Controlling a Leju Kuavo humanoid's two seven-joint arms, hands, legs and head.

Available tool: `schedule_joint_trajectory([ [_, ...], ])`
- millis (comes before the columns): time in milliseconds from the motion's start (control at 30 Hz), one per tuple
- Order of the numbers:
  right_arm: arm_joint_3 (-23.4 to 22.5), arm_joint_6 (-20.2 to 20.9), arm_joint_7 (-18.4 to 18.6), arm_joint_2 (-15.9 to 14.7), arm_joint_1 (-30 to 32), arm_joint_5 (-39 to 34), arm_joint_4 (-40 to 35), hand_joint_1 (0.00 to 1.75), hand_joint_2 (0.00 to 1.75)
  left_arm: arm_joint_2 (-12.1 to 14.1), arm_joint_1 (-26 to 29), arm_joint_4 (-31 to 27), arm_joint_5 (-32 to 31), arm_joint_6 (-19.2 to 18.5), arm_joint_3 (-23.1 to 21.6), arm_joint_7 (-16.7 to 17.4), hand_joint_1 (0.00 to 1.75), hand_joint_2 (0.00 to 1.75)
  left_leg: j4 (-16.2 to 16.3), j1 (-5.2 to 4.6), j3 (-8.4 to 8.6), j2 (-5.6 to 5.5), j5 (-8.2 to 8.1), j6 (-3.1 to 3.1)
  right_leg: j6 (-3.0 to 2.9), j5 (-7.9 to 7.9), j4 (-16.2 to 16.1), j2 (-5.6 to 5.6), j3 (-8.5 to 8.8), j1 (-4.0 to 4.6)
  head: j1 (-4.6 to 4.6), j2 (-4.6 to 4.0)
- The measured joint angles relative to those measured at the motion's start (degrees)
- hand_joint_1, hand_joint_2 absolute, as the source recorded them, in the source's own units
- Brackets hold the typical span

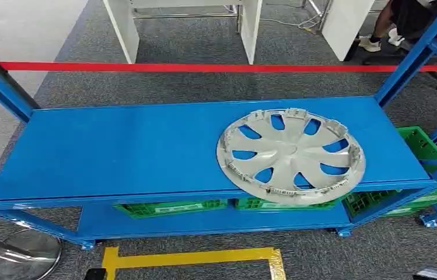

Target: Take the parts from the cabinet and place them on the table.

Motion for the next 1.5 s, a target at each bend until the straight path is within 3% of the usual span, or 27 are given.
schedule_joint_trajectory([
  [400,-4.2,15.0,2.6,0.0,-2.2,20.6,-1.5,0.00,1.75,0.0,-1.4,0.2,-5.2,-1.4,-1.4,1.7,0.00,1.75,0.0,0.00,0.00,0.00,0.00,0.00,0.00,0.00,0.0,-0.01,0.02,0.00,0.00,0.00],
  [633,1.6,17.6,7.7,-1.7,0.2,26.7,-4.8,0.00,1.75,0.0,-1.7,0.2,-6.6,-2.2,-1.6,2.3,0.00,1.75,0.0,0.01,-0.01,0.00,0.00,0.00,0.00,0.00,0.0,-0.01,0.00,0.01,0.00,0.00],
  [1033,17.2,16.2,25.3,-13.9,4.4,26.1,-6.2,0.00,1.75,0.0,-2.2,0.3,-7.8,-2.6,-2.3,2.8,0.00,1.75,0.0,-0.01,-0.03,-0.04,0.00,0.01,0.03,-0.01,0.0,-0.04,0.03,-0.03,0.00,0.00],
  [1500,35.1,13.4,44.4,-28.3,0.4,26.3,-3.2,0.00,1.75,-0.3,-2.7,0.3,-9.6,-3.5,-2.6,3.8,0.00,1.75,0.0,-0.01,-0.03,-0.04,0.00,0.01,0.03,-0.01,0.0,-0.05,0.03,-0.03,0.00,0.00],
])
